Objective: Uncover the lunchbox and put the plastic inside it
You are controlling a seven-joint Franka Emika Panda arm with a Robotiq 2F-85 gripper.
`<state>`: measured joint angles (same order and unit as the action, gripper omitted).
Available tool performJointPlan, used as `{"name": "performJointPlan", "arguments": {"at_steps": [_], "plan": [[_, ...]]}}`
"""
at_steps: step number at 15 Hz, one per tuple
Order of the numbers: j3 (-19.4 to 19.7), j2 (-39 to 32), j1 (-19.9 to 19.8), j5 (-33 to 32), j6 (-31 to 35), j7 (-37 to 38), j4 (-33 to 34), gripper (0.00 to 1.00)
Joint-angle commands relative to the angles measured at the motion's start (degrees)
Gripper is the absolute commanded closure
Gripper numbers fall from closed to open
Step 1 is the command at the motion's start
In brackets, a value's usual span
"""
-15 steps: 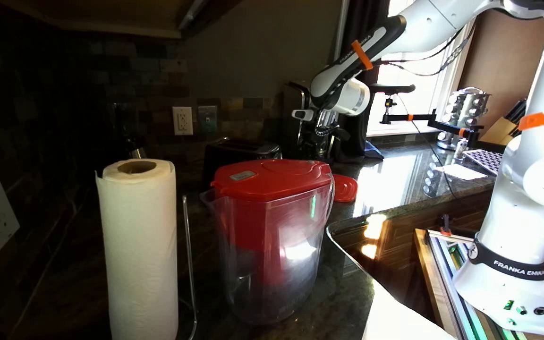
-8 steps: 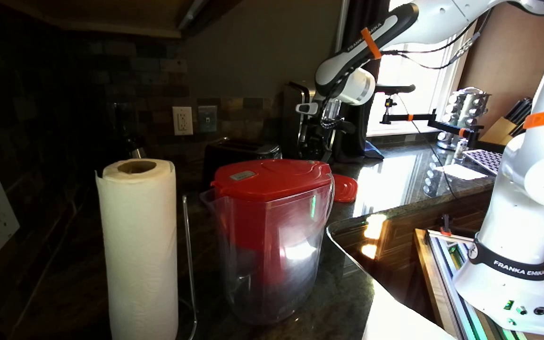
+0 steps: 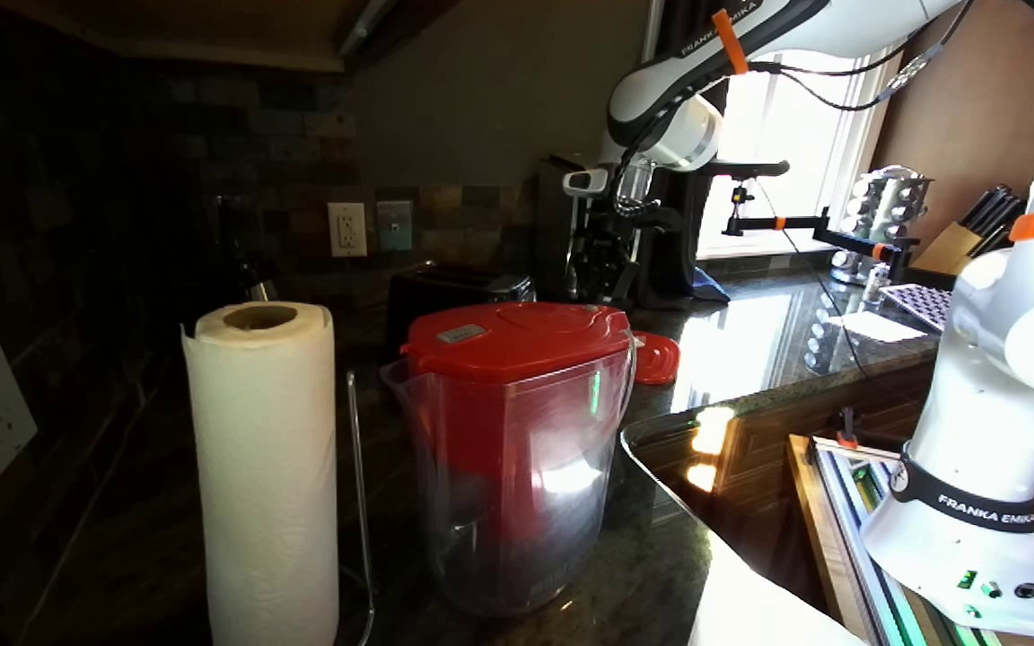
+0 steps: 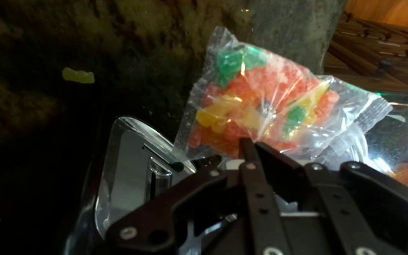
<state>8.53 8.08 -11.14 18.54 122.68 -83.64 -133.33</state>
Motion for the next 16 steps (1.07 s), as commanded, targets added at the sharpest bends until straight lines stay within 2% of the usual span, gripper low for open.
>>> {"name": "performJointPlan", "arguments": {"at_steps": [1,8,13,16], "plan": [[-0.13,2.32,2.98,0.07,-1.89,5.0,-0.73,0.99],[-3.31,1.52,8.52,1.04,-0.92,14.05,-0.94,0.99],[-4.26,1.11,10.5,1.25,0.19,16.85,-1.8,0.99],[-4.07,0.7,10.96,2.15,0.1,16.1,-1.76,0.99]]}}
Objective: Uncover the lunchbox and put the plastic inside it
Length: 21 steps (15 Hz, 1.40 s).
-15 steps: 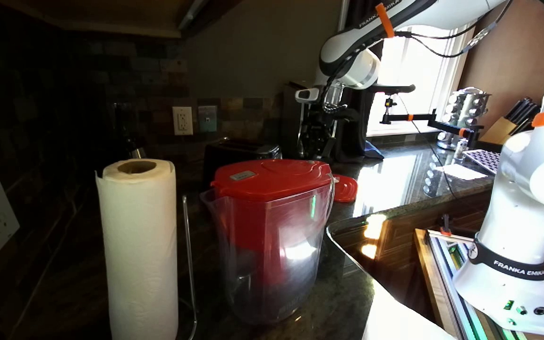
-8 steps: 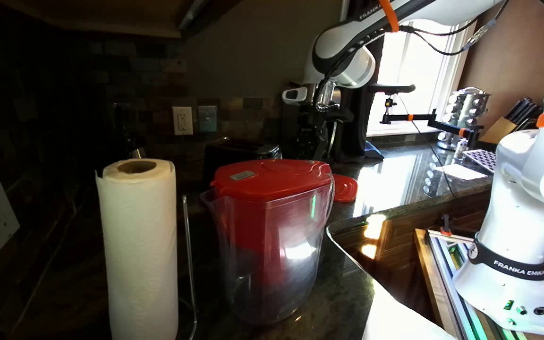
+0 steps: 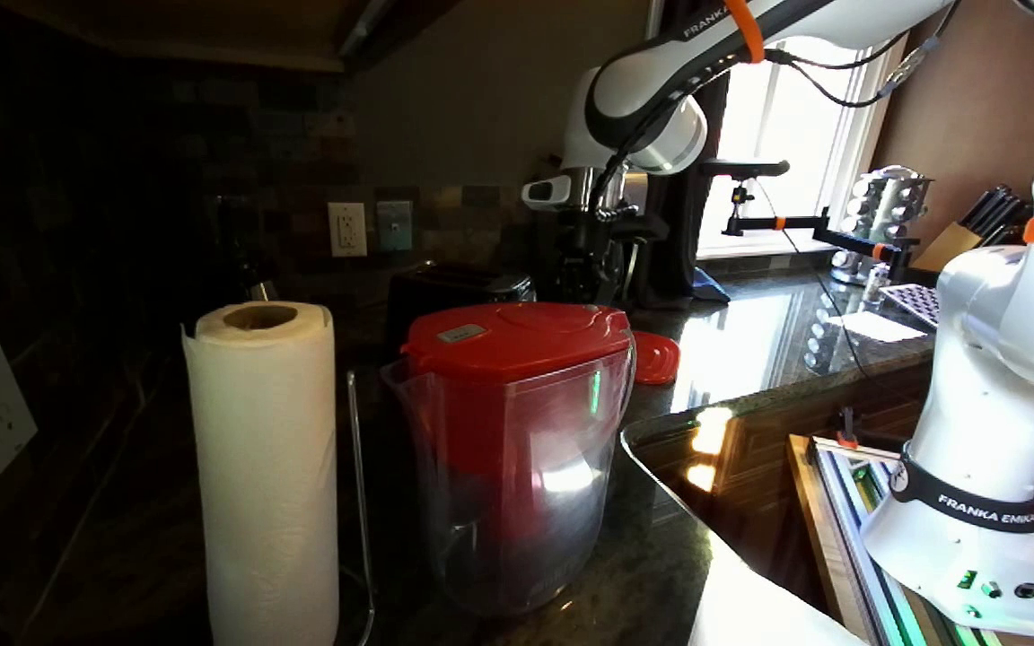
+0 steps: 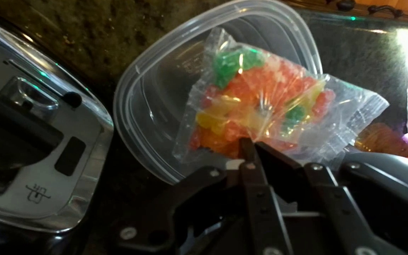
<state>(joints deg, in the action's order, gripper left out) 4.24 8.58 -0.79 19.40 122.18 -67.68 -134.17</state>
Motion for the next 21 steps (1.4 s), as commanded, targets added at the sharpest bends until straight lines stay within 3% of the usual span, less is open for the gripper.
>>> {"name": "performJointPlan", "arguments": {"at_steps": [1,2,3,5,14,21], "plan": [[0.21,0.13,0.6,1.3,0.66,0.18,-1.02,0.99],[0.21,0.13,0.57,1.33,0.84,0.24,-1.17,0.92],[0.24,0.21,0.49,1.21,0.9,0.23,-1.34,0.68],[0.3,0.39,0.4,1.14,0.9,0.14,-1.49,0.66],[1.3,2.33,-0.58,-0.11,-1.6,1.32,-1.81,0.01],[6.31,8.29,-5.35,-2.26,-8.66,7.64,-0.87,0.0]]}}
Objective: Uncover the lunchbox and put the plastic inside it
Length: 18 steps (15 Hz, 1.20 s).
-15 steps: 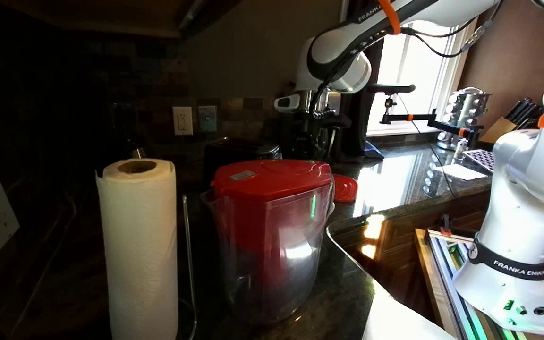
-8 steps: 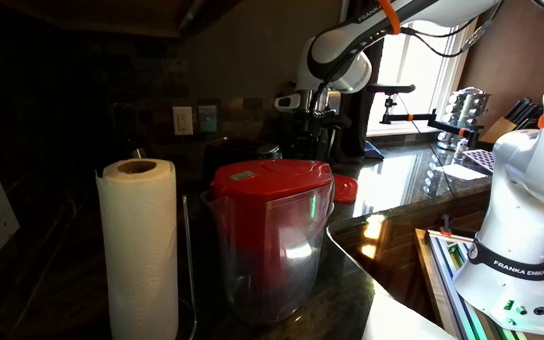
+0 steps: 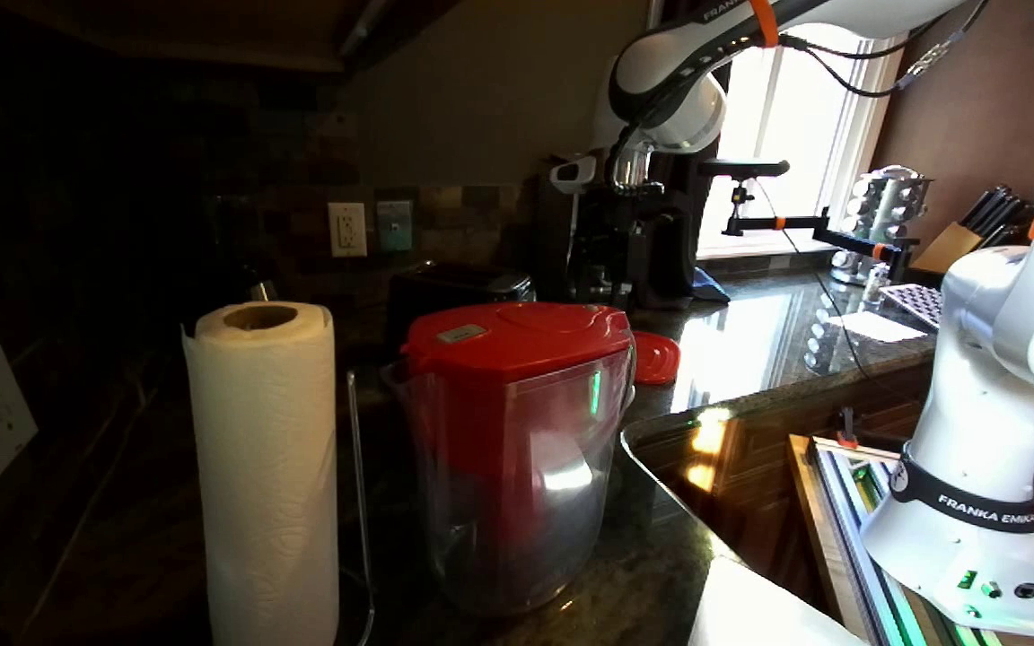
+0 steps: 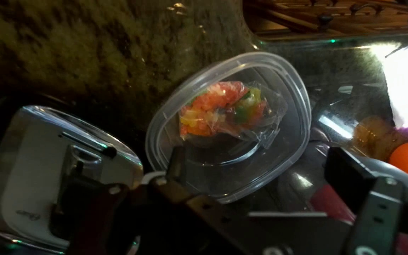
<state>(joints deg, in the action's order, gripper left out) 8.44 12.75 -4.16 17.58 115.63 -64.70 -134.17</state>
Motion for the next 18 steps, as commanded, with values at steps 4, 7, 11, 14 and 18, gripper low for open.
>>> {"name": "performJointPlan", "arguments": {"at_steps": [4,7,11,14,18], "plan": [[5.09,6.94,-3.67,2.77,1.33,10.08,-0.84,0.0],[5.93,8.43,-3.9,4.48,5.37,13.78,-1.73,0.0],[5.84,8.87,-4.01,1.99,7.57,18.35,-2.1,0.0],[6.77,7.21,-2.99,2.23,6.31,17.1,-0.02,0.0],[6.76,7.14,-2.93,2.24,6.31,17.08,0.09,0.0]]}}
